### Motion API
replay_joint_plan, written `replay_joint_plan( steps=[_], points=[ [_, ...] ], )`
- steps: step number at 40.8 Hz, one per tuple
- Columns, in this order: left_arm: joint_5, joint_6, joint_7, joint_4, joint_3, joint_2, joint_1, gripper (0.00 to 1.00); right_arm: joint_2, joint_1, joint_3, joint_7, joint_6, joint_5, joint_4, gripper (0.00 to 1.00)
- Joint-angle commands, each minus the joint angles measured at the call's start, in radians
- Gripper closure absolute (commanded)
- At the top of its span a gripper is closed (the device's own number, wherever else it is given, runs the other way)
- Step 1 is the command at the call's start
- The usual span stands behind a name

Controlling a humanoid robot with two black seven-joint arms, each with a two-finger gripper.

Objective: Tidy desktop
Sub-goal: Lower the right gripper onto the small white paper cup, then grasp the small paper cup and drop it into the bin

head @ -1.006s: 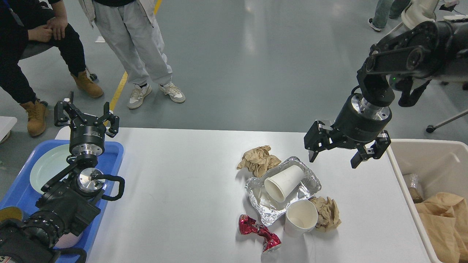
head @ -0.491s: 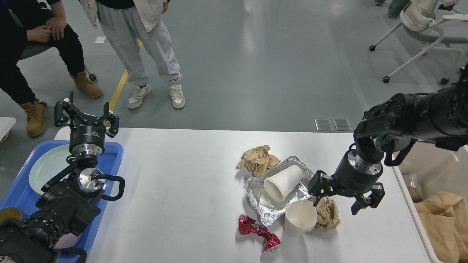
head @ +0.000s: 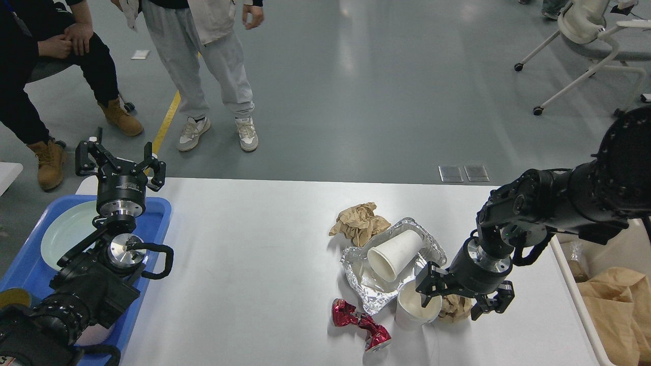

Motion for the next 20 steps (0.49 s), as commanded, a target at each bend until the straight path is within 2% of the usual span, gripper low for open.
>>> replay_joint_plan(
  steps=[1,5,8,11,13,17,20],
  points=[
    [0.0,0.0,0.0,0.0,0.0,0.0,0.0,0.03,-0.003,-0.022,0.0,-0.016,-0.023,-0.001,0.0,0.33],
    [0.0,0.0,0.0,0.0,0.0,0.0,0.0,0.03,-0.004,-0.03,0.0,-0.016,-0.039,0.005,-0.002,0.38],
    [0.0,0.0,0.0,0.0,0.0,0.0,0.0,0.04,-0.009,-0.033,0.003,-0.016,-0.107,0.009,-0.002,0.38],
    [0.0,0.0,0.0,0.0,0.0,0.0,0.0,0.04,-0.012,-0.034,0.008,-0.015,-0.13,0.009,0.0,0.41],
    [0.0,0.0,0.0,0.0,0.0,0.0,0.0,0.03,-0.018,-0.034,0.008,-0.016,-0.131,0.009,0.001,0.51],
    [0.0,0.0,0.0,0.0,0.0,0.0,0.0,0.04,-0.021,-0.036,0.008,-0.016,-0.127,0.008,0.007,0.85],
    [0.0,0.0,0.0,0.0,0.0,0.0,0.0,0.04,-0.02,-0.041,0.006,-0.016,-0.125,0.008,0.012,1.0]
  ],
)
